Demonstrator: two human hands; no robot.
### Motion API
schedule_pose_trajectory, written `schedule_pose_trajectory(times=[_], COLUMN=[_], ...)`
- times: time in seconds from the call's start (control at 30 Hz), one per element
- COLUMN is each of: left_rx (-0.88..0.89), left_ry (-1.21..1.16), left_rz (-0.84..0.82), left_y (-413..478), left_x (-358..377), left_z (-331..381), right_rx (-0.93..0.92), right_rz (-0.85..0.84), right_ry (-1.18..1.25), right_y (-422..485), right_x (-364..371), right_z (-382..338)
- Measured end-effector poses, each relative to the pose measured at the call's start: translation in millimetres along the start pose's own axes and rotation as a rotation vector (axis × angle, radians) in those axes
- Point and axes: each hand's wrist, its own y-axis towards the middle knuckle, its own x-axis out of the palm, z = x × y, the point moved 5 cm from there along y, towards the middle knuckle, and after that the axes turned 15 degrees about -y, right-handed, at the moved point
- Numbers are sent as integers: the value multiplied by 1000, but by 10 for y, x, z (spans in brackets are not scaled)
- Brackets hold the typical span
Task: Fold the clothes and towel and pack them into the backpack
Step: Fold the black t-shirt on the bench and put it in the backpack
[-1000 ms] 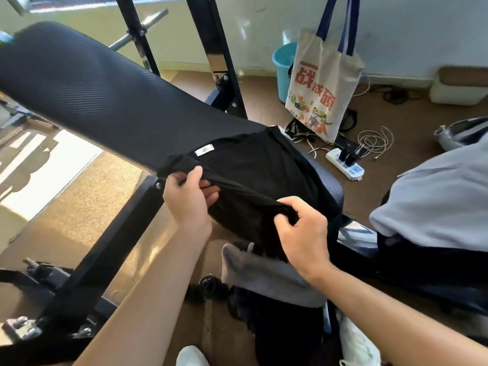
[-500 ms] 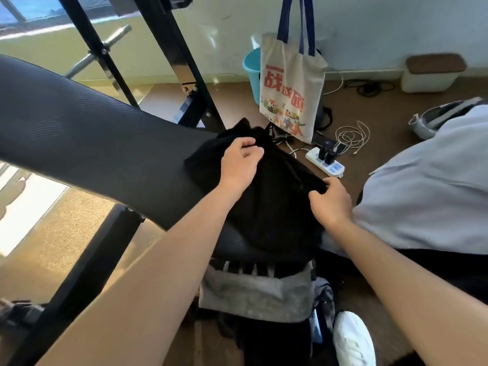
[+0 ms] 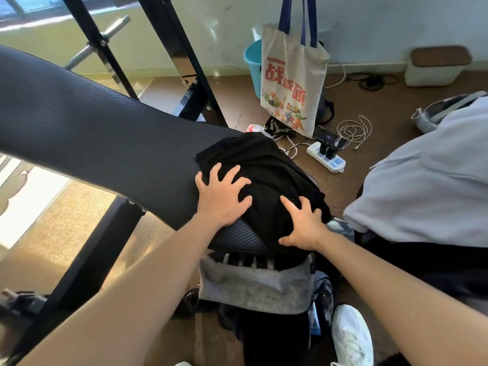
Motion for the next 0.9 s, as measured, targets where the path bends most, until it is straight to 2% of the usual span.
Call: schedule_pose_trajectory(times=[0.2, 0.33, 0.43, 0.53, 0.63, 0.77, 0.9], left_rx=[-98, -269, -249, -287, -354, -514, -651], left_ry=[64, -29, -27, -185, -265, -361, -543], left_rz=[294, 137, 76, 47, 44, 202, 360], left_y=[338, 665, 753, 714, 545, -61, -742], left_x=[-529, -567, -499, -444, -505, -666, -650], left_z=[-47, -180, -168, -195, -319, -675, -860], right_rx=[-41, -80, -94, -111, -144, -196, -189], right_rz=[93, 127, 152, 162, 162, 180, 433], right_ry=[-79, -80, -96, -109, -122, -165, -209], right_y=[-18, -8, 7, 21, 26, 14, -165], right_x=[67, 97, 81, 42, -14, -102, -342], right_z=[-36, 26, 28, 0, -22, -164, -533])
